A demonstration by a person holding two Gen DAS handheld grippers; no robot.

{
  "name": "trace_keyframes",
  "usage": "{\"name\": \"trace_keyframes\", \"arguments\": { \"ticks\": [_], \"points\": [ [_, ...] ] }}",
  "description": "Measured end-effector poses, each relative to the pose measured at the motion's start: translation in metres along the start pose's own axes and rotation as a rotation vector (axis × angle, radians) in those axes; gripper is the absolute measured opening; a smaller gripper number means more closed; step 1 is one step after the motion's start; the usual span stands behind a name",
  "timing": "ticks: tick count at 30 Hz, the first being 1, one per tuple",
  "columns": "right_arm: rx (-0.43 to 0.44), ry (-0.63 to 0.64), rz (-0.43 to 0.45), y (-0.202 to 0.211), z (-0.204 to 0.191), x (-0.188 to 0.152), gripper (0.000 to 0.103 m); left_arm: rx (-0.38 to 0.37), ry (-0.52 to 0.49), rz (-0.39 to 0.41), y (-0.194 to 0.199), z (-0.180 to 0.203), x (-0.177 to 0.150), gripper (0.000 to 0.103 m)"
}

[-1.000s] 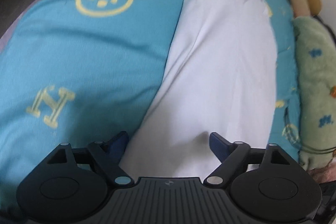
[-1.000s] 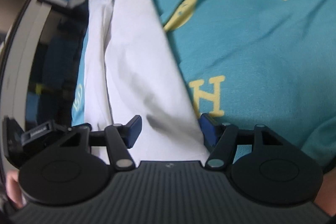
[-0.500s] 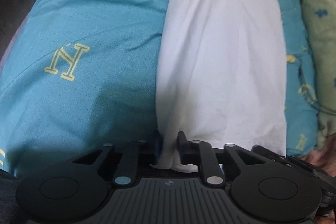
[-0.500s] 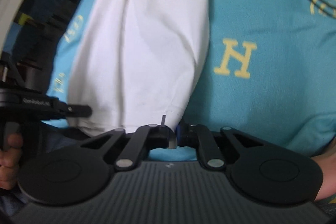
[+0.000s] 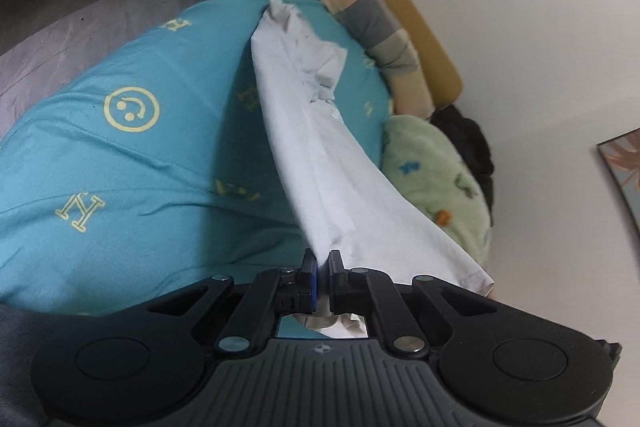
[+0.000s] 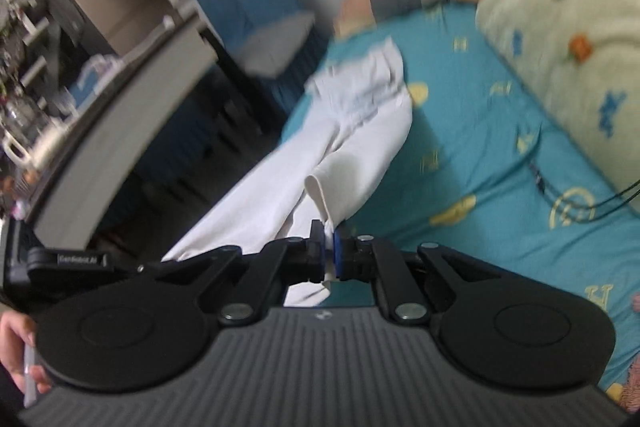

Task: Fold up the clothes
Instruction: 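Grasp the hem with the right gripper while the left gripper grasps it too, fold toward the collar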

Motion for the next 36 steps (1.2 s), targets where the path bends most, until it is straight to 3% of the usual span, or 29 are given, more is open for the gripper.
{"name": "trace_keyframes", "arguments": {
  "ticks": [4,7,10,15,21,28,32,36],
  "points": [
    [0.005,0.004,0.035,0.030,-0.001,-0.017,0.007,-0.008,-0.009,-0.019,0.007,0.002,-0.024,0.005],
    [0.028,-0.006,0.018,0.032,0.001,-0.043,0.007,0.013,0.004,-0.033,-0.012,-0.012,-0.016,0.005],
    [0.045,-0.021,-0.013,0.015,0.008,-0.064,0.007,0.035,0.019,-0.046,-0.034,-0.026,-0.006,0.005],
    [0.054,-0.076,-0.052,-0.037,0.027,-0.055,0.007,0.072,0.044,-0.068,-0.070,-0.050,0.012,0.005],
    [-0.035,-0.033,0.009,-0.134,0.061,0.005,0.006,0.114,-0.006,0.041,-0.132,-0.022,0.100,0.005],
    [-0.138,0.019,0.078,-0.247,0.101,0.075,0.006,0.187,-0.163,0.224,-0.230,-0.001,0.206,0.006],
    [-0.182,0.109,0.069,-0.323,0.130,0.082,0.007,0.244,-0.212,0.265,-0.292,-0.023,0.251,0.006],
    [-0.216,0.149,0.039,-0.374,0.153,0.072,0.007,0.290,-0.229,0.236,-0.336,-0.052,0.268,0.006]
  ]
}}
Point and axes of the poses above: each gripper's, at about its wrist camera, not at the fingertips, and y roughly against the way its jaws point, z to its right, x to its top, the point moved 9 cm from there along -y, roughly the way its jaws point, and after that the axes turned 12 degrees about y, right-handed, at the moved point
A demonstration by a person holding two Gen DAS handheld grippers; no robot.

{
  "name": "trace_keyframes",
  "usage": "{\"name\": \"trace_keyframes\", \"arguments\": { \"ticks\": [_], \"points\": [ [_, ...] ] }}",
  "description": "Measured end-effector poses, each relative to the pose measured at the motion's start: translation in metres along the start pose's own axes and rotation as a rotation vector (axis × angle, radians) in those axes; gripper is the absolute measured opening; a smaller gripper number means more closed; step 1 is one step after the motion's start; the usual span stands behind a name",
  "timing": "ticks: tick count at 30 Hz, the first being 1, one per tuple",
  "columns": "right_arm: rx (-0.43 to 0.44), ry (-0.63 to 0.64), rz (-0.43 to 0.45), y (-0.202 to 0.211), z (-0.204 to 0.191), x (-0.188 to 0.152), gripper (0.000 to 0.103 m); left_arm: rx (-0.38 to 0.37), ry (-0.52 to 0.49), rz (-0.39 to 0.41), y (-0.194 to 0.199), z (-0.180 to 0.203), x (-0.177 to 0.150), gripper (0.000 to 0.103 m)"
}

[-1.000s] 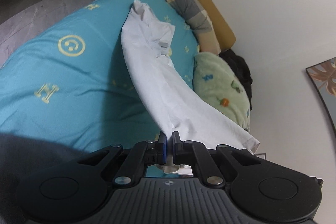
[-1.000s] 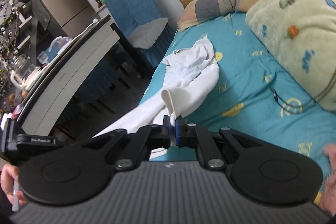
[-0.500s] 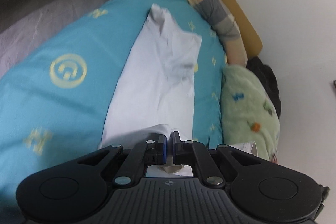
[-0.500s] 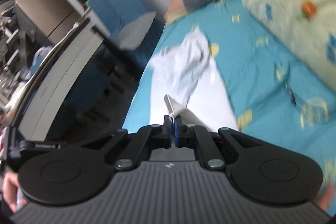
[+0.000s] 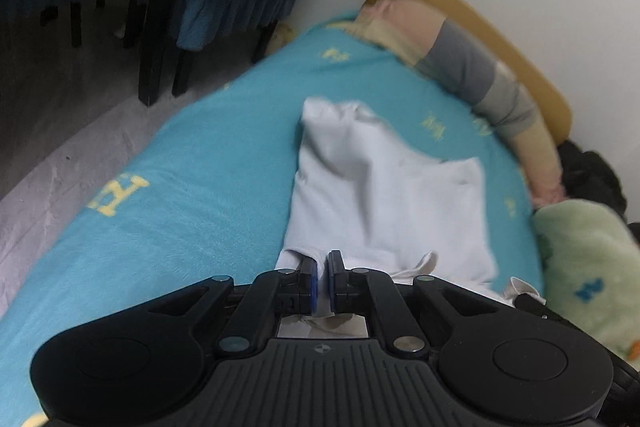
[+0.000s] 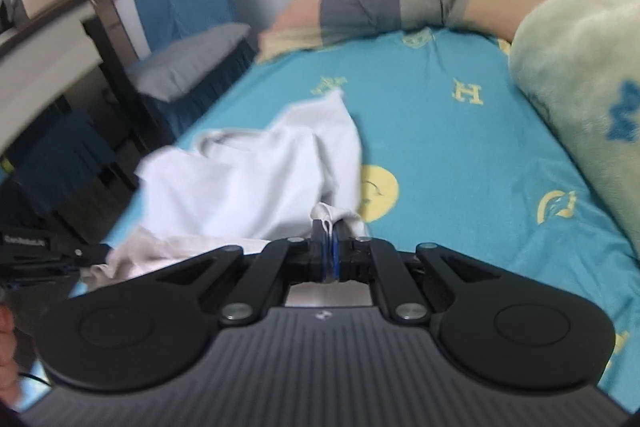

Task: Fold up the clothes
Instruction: 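Grasp the hem with the right gripper while the left gripper grasps it too, fold toward the collar, then release the hem onto the collar and withdraw both grippers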

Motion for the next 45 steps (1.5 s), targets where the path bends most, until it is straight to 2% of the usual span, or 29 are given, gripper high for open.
{"name": "trace_keyframes", "arguments": {
  "ticks": [3,6,8,9,10,11,12,13,15,20,22,28,30,34,38,40,45],
  "points": [
    [-0.012,0.009,-0.018,-0.017,0.004,-0.013,0.008,0.015,-0.064,0.014,-0.015,-0.001,-0.006,0.008],
    [-0.014,0.004,-0.035,-0.016,0.003,-0.014,0.009,0.036,-0.145,0.042,-0.007,0.010,-0.009,0.010],
    [-0.011,-0.008,-0.052,-0.010,0.001,-0.012,0.010,0.043,-0.190,0.058,0.005,0.018,-0.011,0.023],
    [-0.009,-0.014,-0.058,-0.003,-0.001,-0.010,0.011,0.043,-0.205,0.065,0.015,0.022,-0.013,0.039],
    [-0.011,-0.004,-0.039,0.009,-0.004,-0.006,0.016,0.031,-0.220,0.066,0.026,0.028,-0.015,0.050],
    [-0.014,0.005,-0.020,0.022,-0.008,-0.001,0.026,0.013,-0.232,0.068,0.039,0.034,-0.018,0.052],
    [-0.017,0.015,-0.002,0.035,-0.012,0.004,0.053,-0.007,-0.244,0.072,0.053,0.040,-0.021,0.052],
    [-0.020,0.024,0.017,0.048,-0.015,0.008,0.074,-0.020,-0.258,0.082,0.068,0.046,-0.024,0.059],
    [-0.021,0.051,0.067,0.079,-0.026,0.019,0.083,-0.037,-0.295,0.115,0.099,0.059,-0.029,0.073],
    [-0.001,0.109,0.142,0.157,-0.054,0.034,0.083,-0.063,-0.389,0.232,0.179,0.087,-0.048,0.085],
    [0.006,0.120,0.177,0.187,-0.063,0.036,0.083,-0.072,-0.409,0.265,0.206,0.092,-0.059,0.093],
    [0.003,0.135,0.247,0.254,-0.079,0.021,0.083,-0.084,-0.447,0.354,0.264,0.088,-0.102,0.098],
    [0.003,0.135,0.264,0.269,-0.082,0.010,0.083,-0.108,-0.443,0.361,0.272,0.080,-0.120,0.098],
    [0.002,0.138,0.289,0.283,-0.087,-0.017,0.083,-0.109,-0.426,0.377,0.275,0.063,-0.141,0.098],
    [-0.020,0.128,0.311,0.284,-0.081,-0.048,0.083,-0.085,-0.439,0.404,0.272,0.051,-0.155,0.098],
    [-0.025,0.118,0.290,0.281,-0.077,-0.064,0.083,-0.070,-0.455,0.418,0.270,0.046,-0.162,0.098],
    [-0.022,0.118,0.269,0.274,-0.076,-0.067,0.083,-0.064,-0.471,0.418,0.265,0.045,-0.171,0.098]
  ]
}}
Point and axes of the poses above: each gripper's, at about its wrist camera, not at the fingertips, and y roughly against the way its jaws point, z to its right, x to its top, the point moved 9 cm from there along -y, roughly the way its jaws point, and after that the axes turned 12 degrees about y, right-handed, at the moved point
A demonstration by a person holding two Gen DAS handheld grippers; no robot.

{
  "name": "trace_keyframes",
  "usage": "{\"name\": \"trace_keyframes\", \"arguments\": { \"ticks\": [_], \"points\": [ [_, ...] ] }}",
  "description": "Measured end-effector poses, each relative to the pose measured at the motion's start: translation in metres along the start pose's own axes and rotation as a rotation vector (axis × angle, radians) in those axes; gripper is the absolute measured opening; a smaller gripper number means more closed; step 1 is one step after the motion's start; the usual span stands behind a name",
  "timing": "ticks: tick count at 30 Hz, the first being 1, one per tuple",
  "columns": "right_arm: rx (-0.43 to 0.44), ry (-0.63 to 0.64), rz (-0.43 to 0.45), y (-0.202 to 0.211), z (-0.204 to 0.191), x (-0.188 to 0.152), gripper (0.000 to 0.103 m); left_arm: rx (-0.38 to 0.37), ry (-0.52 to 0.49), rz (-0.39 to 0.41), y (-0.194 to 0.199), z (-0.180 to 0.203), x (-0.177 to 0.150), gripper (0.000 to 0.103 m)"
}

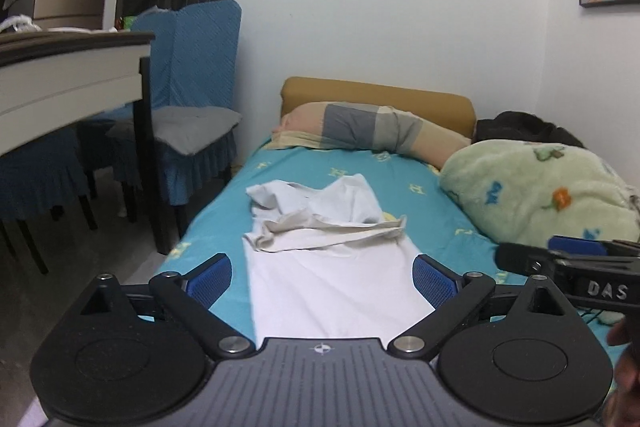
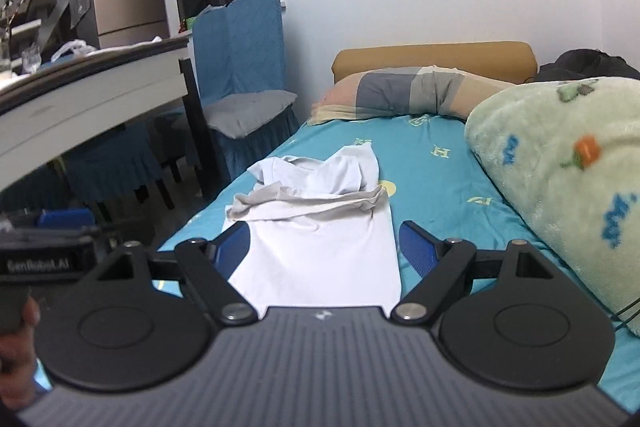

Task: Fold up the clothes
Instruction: 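Release the hem onto the collar and withdraw both grippers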

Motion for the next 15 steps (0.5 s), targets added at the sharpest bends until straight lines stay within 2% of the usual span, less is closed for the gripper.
{"name": "trace_keyframes", "arguments": {
  "ticks": [8,15],
  "points": [
    [-0.014,0.010,-0.011,-0.004,-0.003,-0.007,0.083,-0.018,-0.008,-0.035,-0.006,0.007,-0.010,0.098],
    [-0.033,0.028,-0.031,-0.007,-0.004,-0.014,0.083,-0.004,-0.038,-0.053,-0.011,0.009,-0.017,0.098]
  ]
}}
Point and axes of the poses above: each gripper's, at about its wrist camera, not at the fingertips, and y roughly against the way its jaws point, z to its right, x to its top, the point moved 9 cm from there along -y, roughly the way its jaws point, and after that the axes turned 12 degrees about y, right-handed, at the moved point
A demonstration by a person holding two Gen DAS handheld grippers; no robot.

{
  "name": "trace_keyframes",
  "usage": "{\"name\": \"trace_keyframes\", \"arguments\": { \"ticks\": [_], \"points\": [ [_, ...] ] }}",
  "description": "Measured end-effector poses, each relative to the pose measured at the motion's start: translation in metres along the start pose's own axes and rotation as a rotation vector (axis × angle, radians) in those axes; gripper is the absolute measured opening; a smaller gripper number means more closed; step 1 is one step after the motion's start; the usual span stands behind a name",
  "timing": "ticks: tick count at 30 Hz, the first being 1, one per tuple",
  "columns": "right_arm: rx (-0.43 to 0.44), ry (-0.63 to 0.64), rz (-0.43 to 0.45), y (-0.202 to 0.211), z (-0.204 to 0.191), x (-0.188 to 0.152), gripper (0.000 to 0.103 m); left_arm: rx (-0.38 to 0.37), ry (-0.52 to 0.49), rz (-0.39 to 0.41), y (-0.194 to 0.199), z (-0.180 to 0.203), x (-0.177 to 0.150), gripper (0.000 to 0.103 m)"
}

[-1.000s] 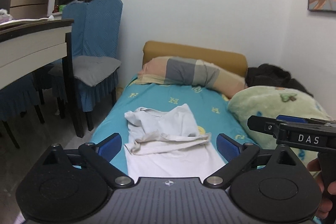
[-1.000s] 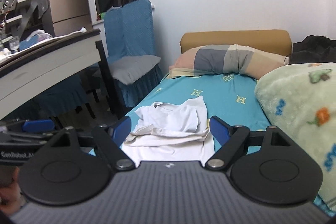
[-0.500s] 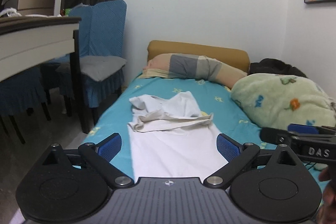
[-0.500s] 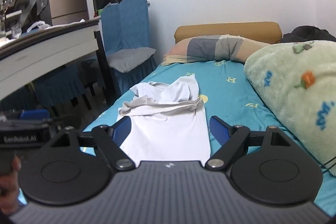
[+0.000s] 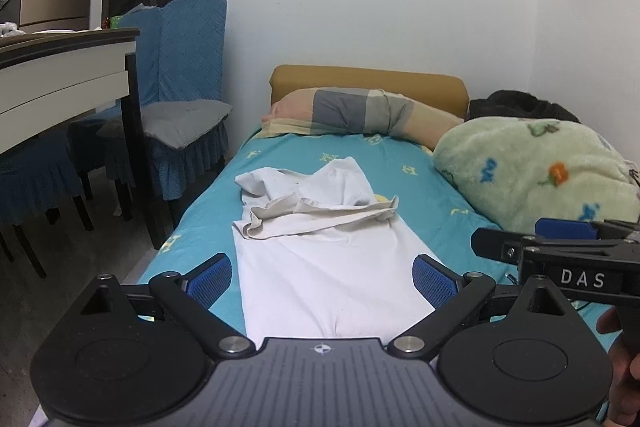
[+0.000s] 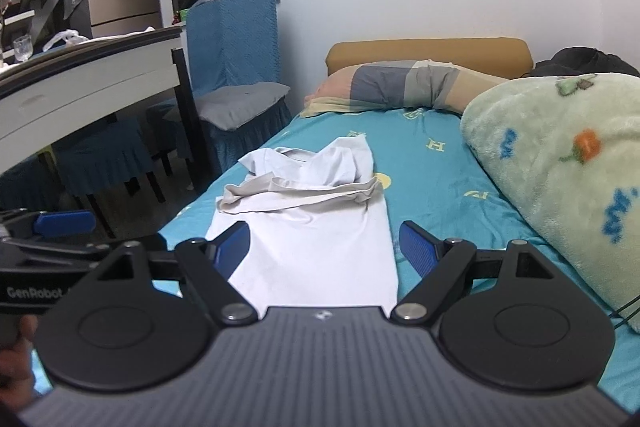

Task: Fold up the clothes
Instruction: 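Release the hem onto the collar and withdraw both grippers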

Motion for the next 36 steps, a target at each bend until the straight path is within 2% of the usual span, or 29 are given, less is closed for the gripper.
{"name": "trace_keyframes", "arguments": {
  "ticks": [4,7,10,13,18,21,26,31,36],
  "points": [
    [-0.009,-0.005,-0.018,-0.003,0.002,-0.004,0.083,0.001,0.032,-0.042,-0.007,-0.004,-0.006,0.098],
    [-0.016,-0.009,-0.042,-0.007,0.003,-0.009,0.083,-0.010,0.108,-0.124,-0.020,-0.013,-0.015,0.098],
    [-0.019,-0.015,-0.078,-0.013,0.004,-0.016,0.083,-0.055,0.233,-0.256,-0.041,-0.024,-0.030,0.096],
    [-0.024,-0.018,-0.113,-0.017,0.005,-0.022,0.083,-0.104,0.419,-0.399,-0.065,-0.038,-0.049,0.090],
    [-0.031,-0.026,-0.154,-0.023,0.008,-0.030,0.083,-0.110,0.622,-0.532,-0.099,-0.057,-0.075,0.082],
    [-0.032,-0.029,-0.181,-0.027,0.009,-0.035,0.083,-0.112,0.700,-0.548,-0.107,-0.065,-0.078,0.079],
    [-0.027,-0.054,-0.230,-0.034,0.011,-0.044,0.083,-0.110,0.771,-0.549,-0.111,-0.076,-0.081,0.079],
    [-0.027,-0.062,-0.272,-0.043,0.010,-0.053,0.083,-0.104,0.847,-0.542,-0.119,-0.084,-0.080,0.064],
    [-0.016,-0.069,-0.305,-0.050,0.008,-0.060,0.083,-0.084,0.894,-0.543,-0.127,-0.092,-0.083,0.053]
  ]
}}
Point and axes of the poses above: each gripper's, at about its wrist camera, not at the fingertips, and y roughly against the way its jaws point, z to its right, x to its top, the point moved 9 cm from there along -y, roughly the way its jaws point, and after that the axes turned 12 degrees about y, right-handed, at the moved point
